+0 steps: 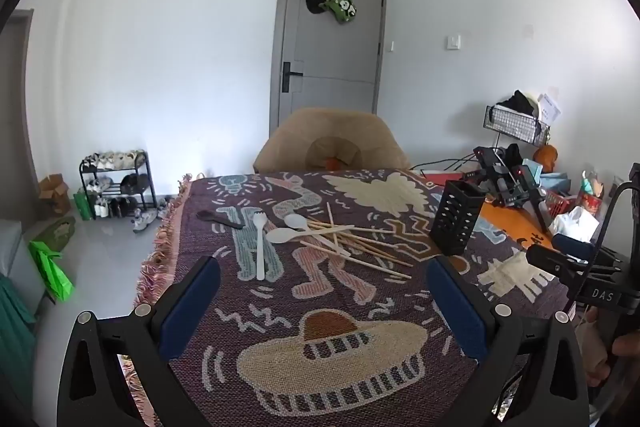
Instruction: Organize utensils
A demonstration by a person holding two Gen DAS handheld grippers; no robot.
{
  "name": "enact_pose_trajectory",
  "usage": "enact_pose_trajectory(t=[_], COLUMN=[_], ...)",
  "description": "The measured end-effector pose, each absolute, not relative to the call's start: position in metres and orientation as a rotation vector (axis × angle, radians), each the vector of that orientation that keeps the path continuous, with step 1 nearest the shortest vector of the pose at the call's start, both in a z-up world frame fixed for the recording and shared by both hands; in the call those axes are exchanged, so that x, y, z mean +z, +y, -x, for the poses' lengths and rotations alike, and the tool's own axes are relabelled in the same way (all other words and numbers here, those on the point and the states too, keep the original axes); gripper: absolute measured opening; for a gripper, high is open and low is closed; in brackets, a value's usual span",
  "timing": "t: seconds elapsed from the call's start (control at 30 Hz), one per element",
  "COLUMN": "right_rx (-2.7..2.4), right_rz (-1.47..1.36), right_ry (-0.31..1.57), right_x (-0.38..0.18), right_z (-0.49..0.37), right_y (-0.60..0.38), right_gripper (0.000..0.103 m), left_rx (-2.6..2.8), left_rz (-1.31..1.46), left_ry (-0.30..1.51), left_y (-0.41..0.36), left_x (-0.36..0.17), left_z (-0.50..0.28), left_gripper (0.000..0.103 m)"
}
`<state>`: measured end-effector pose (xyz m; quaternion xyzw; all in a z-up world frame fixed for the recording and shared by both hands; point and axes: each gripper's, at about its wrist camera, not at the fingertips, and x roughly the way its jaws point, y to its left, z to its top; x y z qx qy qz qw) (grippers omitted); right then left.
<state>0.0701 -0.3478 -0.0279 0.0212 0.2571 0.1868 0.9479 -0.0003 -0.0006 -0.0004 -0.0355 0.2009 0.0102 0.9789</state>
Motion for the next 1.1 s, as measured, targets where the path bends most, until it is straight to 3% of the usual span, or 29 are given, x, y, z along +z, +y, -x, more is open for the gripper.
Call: enact_pose_trajectory(t=[1.1], right_rx=[0.385], right_rz=[-0.042], right_ry=[0.499], right_x=[-0.029], right_z=[-0.067], right_y=[-0.343], right_gripper=[0.087], left_rx=[0.003], left_rz=[0.095], left_ry=[0.417], left_y=[0.0], left_x=[-0.004], left_z=[0.0], left_gripper=[0.103])
